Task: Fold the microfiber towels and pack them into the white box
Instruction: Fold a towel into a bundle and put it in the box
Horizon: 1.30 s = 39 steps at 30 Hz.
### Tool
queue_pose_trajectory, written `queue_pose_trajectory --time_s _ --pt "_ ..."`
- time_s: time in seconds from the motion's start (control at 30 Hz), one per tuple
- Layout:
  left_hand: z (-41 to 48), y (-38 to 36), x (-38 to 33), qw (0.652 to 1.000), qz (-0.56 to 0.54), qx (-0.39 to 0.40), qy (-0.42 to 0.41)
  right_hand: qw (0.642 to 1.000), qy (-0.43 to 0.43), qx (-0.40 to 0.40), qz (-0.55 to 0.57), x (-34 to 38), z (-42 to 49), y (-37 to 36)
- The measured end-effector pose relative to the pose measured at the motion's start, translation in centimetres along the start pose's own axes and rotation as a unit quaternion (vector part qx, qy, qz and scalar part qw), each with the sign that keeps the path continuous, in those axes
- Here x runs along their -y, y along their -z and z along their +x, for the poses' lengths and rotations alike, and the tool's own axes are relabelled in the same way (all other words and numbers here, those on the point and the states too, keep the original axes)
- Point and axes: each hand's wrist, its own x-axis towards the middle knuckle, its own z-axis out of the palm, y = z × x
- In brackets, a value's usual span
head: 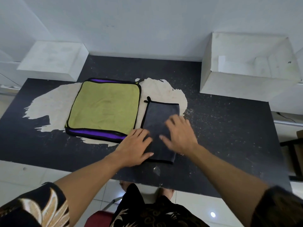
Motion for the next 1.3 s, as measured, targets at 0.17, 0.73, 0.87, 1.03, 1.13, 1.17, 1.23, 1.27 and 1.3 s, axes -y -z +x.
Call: queue_pose_trajectory --time_s 0.17,0.73,0.87,1.03,1.13,1.17,1.23,1.27,1.3 --pt "-1.1 0.0 0.8 0.992 0.021 0.058 -0.107 0.996 0.053 0.074 0.000 1.9 -7.2 -2.7" --pt "-1.7 -0.8 -1.7 0.999 -0.004 -0.042 -0.013 0.996 -0.016 0.036 -0.075 3.2 -7.9 -4.0" --pt "-1.5 -0.5 -2.2 1.000 -0.019 -0.020 -0.014 0.995 -0.067 -0.004 -0.072 3.9 -7.7 -4.0" --pt "-1.4 -0.4 -3.5 1.000 0.008 0.010 0.026 0.995 -0.066 -0.033 -0.064 4.1 -7.5 -4.0" --pt "-1.0 -0.7 -4.4 0.999 0.002 -0.014 0.044 0.996 -0.055 -0.015 -0.072 3.5 -7.7 -4.2" --pt "-0.9 -0.7 -4.5 0.998 -0.004 -0.026 0.048 0.996 -0.054 -0.006 -0.071 3.2 -7.7 -4.2" --pt "-0.9 -0.7 -4.6 0.998 -0.009 -0.045 0.053 0.996 -0.056 0.001 -0.069 2.8 -7.9 -4.2" --pt "-0.8 -0.6 -4.6 0.998 -0.006 -0.045 0.054 0.996 -0.057 -0.003 -0.066 2.7 -7.8 -4.1" --pt "-0.8 -0.5 -4.7 0.998 -0.001 -0.040 0.057 0.996 -0.056 -0.011 -0.062 2.7 -7.8 -4.0"
